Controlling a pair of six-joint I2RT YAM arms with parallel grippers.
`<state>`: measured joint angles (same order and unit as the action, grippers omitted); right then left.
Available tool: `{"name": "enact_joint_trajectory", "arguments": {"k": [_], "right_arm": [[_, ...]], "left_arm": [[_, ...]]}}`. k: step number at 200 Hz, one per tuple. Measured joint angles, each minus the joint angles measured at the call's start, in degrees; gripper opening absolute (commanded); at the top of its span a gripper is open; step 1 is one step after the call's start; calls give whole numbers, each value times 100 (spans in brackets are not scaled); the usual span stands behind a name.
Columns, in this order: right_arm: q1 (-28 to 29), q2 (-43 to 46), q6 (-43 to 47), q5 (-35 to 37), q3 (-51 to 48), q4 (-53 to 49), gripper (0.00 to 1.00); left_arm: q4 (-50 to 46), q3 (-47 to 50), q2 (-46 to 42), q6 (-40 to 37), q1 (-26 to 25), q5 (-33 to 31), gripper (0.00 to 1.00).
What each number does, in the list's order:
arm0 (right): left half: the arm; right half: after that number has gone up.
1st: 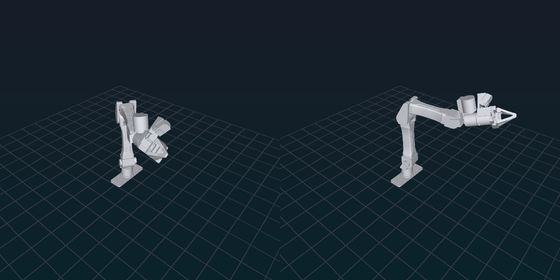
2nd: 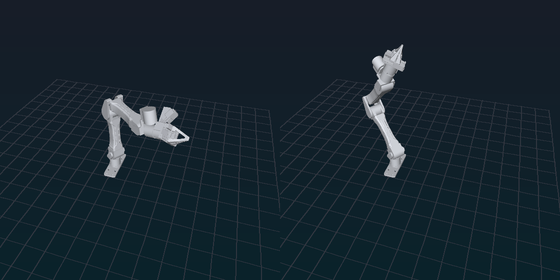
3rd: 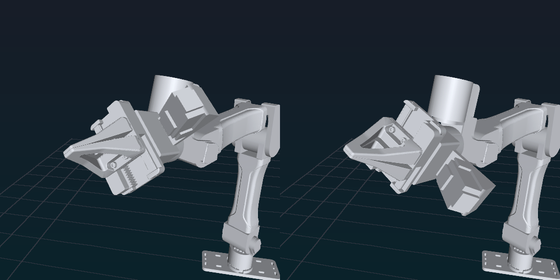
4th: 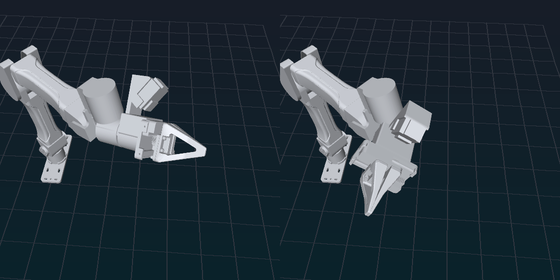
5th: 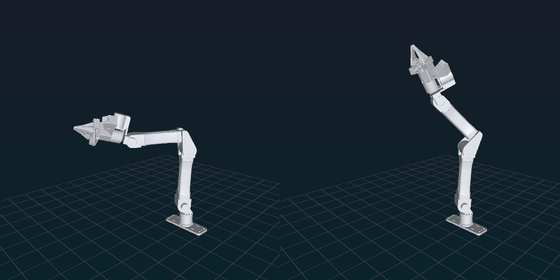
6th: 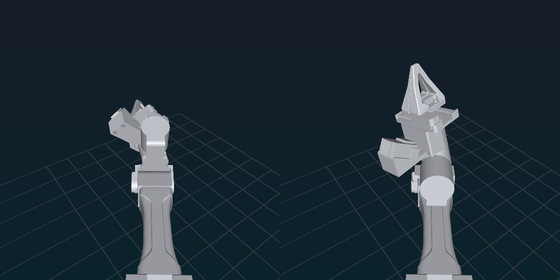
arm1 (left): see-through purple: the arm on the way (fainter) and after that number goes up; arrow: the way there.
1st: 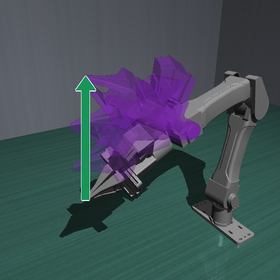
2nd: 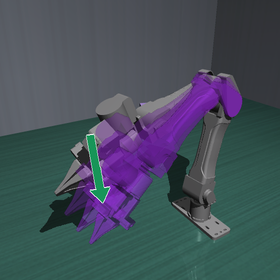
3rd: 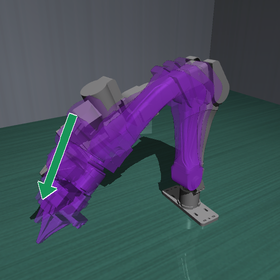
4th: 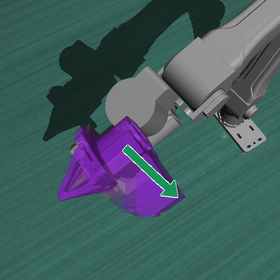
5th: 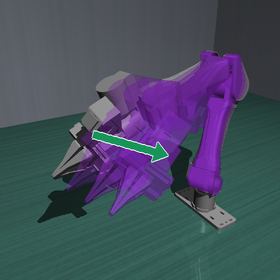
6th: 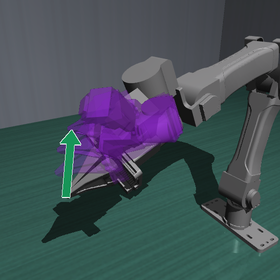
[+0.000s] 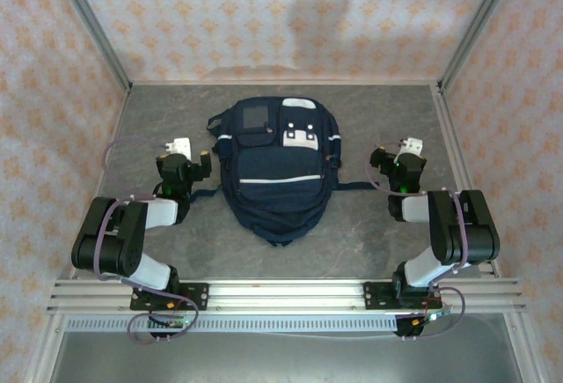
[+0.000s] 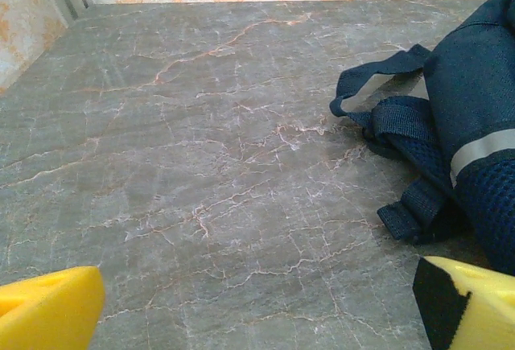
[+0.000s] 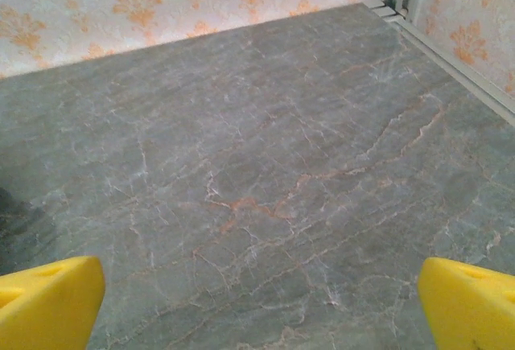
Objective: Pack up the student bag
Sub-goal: Reset both arms
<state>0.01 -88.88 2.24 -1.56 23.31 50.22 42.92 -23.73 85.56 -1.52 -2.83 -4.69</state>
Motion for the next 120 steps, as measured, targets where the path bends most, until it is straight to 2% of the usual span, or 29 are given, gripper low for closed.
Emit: {"name": "enact_joint_trajectory", "arguments": {"k": [41, 120], "right_arm": [[-2, 0, 72, -306, -48, -35, 99], [22, 0, 105, -358, -61, -37, 99]], "left_arm": [[0, 0, 0, -4, -2, 131, 100], [-2, 0, 0, 0, 0, 129, 100]]}}
